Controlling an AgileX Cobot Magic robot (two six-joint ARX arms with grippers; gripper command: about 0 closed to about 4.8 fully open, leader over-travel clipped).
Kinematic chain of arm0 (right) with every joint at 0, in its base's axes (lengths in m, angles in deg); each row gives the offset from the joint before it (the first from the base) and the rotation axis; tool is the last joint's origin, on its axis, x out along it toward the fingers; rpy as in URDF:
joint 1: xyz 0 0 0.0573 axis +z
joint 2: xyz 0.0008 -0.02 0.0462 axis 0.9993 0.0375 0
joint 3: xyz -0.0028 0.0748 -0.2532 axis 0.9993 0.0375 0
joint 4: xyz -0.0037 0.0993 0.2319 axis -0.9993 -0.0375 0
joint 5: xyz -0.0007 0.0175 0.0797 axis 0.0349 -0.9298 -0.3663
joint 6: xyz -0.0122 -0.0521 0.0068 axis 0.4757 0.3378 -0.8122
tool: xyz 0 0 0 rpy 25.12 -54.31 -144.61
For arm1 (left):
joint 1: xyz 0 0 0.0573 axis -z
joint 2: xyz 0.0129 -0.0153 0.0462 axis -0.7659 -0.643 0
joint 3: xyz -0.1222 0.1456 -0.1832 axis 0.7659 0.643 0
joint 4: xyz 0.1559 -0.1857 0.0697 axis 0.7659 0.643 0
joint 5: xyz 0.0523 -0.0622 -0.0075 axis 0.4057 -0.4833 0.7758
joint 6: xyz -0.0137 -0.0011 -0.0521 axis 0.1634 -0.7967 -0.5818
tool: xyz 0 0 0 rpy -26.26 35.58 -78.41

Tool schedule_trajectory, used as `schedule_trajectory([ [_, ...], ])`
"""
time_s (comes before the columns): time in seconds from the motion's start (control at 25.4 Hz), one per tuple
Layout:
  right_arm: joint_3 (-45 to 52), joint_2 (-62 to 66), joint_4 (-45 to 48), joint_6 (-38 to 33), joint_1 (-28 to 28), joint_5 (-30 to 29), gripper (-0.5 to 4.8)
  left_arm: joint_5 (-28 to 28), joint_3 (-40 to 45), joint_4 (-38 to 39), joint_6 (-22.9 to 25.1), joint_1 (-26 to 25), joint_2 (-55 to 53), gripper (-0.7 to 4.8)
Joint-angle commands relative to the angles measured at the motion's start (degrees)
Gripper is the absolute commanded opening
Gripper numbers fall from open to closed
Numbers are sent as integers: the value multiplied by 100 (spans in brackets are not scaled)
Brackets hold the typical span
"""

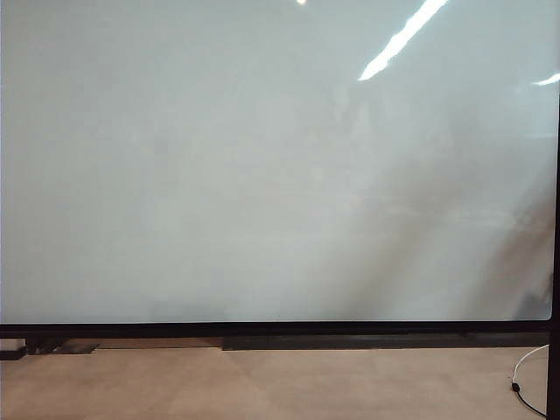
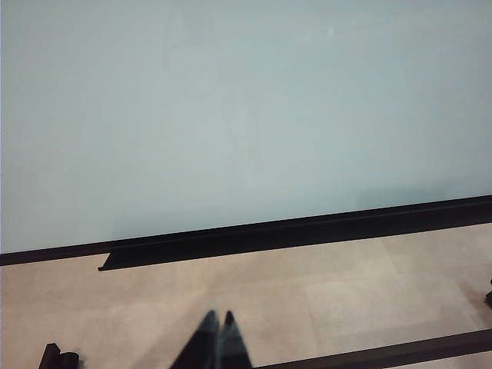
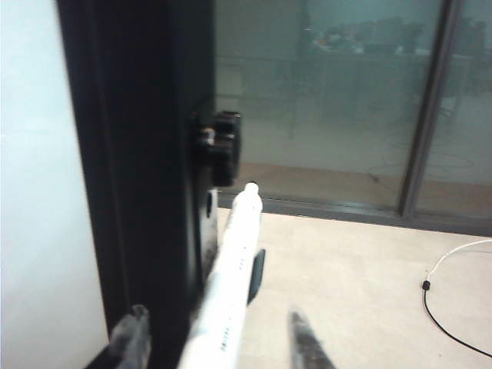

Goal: Pick up the pen on the shelf to the right of the whiteboard and draw a triangle.

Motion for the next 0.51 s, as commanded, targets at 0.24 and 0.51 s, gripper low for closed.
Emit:
schedule_trajectory([
  [0.24,-26,-39,90,4,50,-125,232,-15,-20,-52,4,2,0,-5],
  [0.51,-28,-37,90,11,44,-122,229,-15,-20,-52,4,2,0,-5],
])
